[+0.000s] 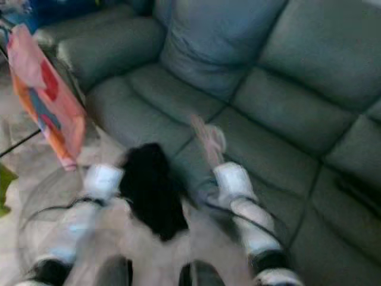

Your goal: Hang hanger

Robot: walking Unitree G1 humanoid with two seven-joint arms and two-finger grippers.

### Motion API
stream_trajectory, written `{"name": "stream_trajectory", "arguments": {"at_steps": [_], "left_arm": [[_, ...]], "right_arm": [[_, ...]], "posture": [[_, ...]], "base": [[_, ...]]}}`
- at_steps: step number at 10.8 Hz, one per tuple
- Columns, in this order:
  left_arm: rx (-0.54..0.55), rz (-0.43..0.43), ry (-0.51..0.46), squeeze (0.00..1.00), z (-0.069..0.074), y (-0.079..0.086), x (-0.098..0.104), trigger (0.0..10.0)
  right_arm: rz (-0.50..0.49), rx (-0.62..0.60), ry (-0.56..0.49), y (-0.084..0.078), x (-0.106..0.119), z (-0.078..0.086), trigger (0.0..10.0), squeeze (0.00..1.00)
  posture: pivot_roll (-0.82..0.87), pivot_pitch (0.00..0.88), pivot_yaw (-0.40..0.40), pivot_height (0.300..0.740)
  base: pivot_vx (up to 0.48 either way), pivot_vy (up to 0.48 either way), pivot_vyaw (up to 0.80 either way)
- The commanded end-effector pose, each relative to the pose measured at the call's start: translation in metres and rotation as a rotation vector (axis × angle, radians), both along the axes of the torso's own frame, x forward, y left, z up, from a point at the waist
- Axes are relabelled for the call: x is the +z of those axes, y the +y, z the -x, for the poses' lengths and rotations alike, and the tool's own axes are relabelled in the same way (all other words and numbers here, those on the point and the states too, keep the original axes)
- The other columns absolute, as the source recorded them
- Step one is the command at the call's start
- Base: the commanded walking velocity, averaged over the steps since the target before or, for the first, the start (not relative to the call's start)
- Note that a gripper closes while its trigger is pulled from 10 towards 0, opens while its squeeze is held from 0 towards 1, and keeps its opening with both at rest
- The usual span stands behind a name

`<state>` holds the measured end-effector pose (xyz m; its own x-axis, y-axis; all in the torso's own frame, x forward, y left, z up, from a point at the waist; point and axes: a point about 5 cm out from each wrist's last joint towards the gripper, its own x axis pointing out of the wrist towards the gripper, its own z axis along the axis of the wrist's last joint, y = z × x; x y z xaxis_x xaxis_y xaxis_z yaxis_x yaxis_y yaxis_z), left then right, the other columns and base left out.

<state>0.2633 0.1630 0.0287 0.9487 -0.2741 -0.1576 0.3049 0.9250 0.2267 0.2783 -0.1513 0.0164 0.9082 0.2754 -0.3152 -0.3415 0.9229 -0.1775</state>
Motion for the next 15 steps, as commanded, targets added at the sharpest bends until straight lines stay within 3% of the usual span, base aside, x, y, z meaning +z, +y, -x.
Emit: {"name": "stream_trajectory", "arguments": {"at_steps": [1,4,12,15], "left_arm": [[-0.025,0.032,-0.031,0.0,-0.0022,-0.0133,0.0053,10.0],[-0.022,0.035,-0.027,0.0,-0.0015,-0.0133,0.0052,10.0],[-0.038,0.032,-0.007,0.0,0.001,-0.0175,0.0024,10.0],[-0.06,0.039,-0.026,0.0,0.0006,-0.0181,0.0052,10.0]], "right_arm": [[0.031,-0.04,0.048,-0.0186,-0.0098,0.0093,10.0,0.0],[0.032,-0.036,0.05,-0.0179,-0.0102,0.01,10.0,0.0],[0.038,-0.016,0.048,-0.0143,-0.0104,0.0111,10.0,0.0],[0.039,-0.013,0.05,-0.0135,-0.0102,0.0102,10.0,0.0]], "posture": [[0.01,0.109,-0.062,0.74],[0.02,0.115,-0.062,0.74],[0.01,0.125,-0.067,0.74],[0.02,0.126,-0.068,0.74]], "base": [[0.0,0.0,0.0],[0.0,0.0,0.0],[-0.307,0.0,0.0],[0.0,0.0,0.0]]}}
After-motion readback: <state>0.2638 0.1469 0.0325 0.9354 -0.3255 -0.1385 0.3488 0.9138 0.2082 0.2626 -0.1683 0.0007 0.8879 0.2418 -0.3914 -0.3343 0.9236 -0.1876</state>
